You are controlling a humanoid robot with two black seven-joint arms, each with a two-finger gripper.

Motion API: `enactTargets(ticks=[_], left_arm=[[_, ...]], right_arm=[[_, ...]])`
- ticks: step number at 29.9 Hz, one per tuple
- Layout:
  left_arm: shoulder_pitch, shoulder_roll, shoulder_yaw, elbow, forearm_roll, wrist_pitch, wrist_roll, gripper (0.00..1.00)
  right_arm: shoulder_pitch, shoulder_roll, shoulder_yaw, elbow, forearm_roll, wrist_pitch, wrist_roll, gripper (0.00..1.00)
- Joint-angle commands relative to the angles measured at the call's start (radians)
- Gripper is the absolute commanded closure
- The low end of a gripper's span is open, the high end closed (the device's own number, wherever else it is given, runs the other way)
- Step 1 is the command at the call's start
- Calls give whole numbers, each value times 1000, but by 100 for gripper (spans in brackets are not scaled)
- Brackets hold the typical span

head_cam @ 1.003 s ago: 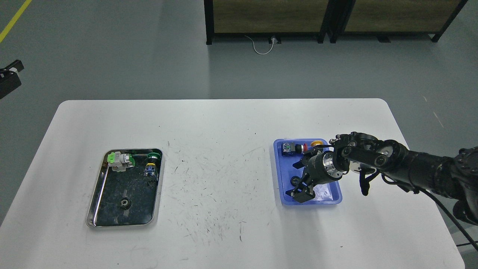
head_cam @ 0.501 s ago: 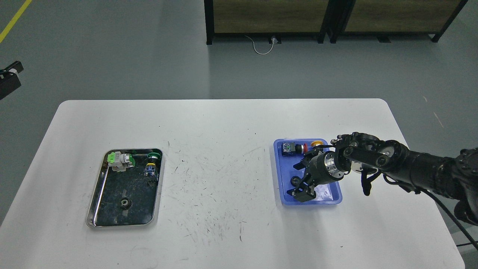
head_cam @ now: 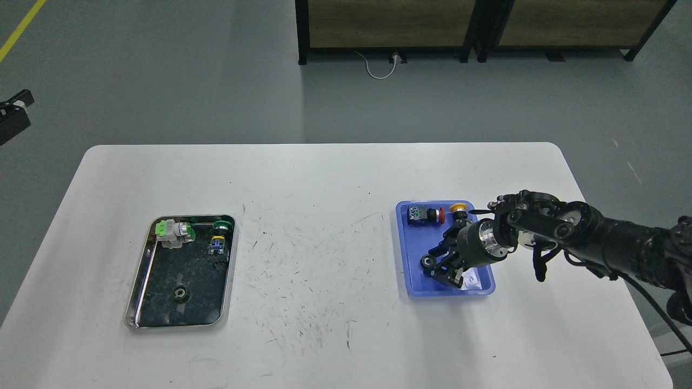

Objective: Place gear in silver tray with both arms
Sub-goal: 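Grasp the second black gear in the blue tray with the right gripper, then carry the gear toward the silver tray and set it on the table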

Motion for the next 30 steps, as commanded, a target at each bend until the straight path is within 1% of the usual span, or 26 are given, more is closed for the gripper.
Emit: enactTargets(ticks=[1, 3, 9, 10, 12, 13, 18, 22, 25, 30], left_arm=[[2, 3, 0, 0, 0, 0, -1, 7], [4, 7, 0, 0, 0, 0, -1, 7], [9, 12, 0, 8, 0, 0, -1, 7], [9, 12, 0, 8, 0, 0, -1, 7], [9, 14, 0, 8, 0, 0, -1, 7], [9, 14, 0, 8, 0, 0, -1, 7], [9, 14, 0, 8, 0, 0, -1, 7], [5, 14, 0, 6, 0, 0, 0, 7], [4, 12, 0, 8, 0, 0, 0, 7], [1, 6, 0, 8, 0, 3, -1, 7]], right_arm=[[0, -3, 3, 0, 1, 3, -3, 70], [0, -3, 3, 0, 1, 3, -3, 74], [2, -3, 5, 0, 2, 3, 0, 78], [2, -3, 6, 0, 2, 6, 0, 80], [3, 0, 11, 0, 2, -2, -4, 89], [3, 0, 20, 0, 2, -2, -4, 91], [15, -5, 52, 17, 4, 7, -4, 92], [57, 4, 58, 55, 5, 42, -1, 92], [90, 46, 57, 63, 11, 48, -1, 92], [117, 211, 32, 49, 16, 48, 0, 92]])
